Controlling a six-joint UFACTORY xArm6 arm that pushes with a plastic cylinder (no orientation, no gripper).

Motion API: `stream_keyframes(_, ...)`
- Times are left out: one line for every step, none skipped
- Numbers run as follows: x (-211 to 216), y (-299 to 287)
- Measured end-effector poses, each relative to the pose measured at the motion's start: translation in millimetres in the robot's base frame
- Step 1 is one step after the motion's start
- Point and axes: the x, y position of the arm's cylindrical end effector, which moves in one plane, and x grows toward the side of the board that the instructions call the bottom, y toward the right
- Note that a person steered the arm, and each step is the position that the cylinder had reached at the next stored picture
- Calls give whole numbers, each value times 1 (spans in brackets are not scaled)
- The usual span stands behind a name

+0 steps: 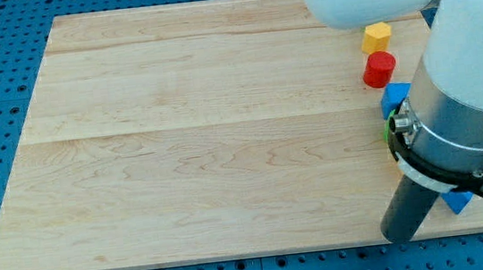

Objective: Nudge the blue triangle right a bit

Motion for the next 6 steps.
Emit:
stream_keyframes(0, -1)
stream_keyframes(-1, 25)
stream_keyframes(0, 25)
stream_keyframes(-1, 23)
stream_keyframes(-1, 23)
stream_keyframes(-1, 24)
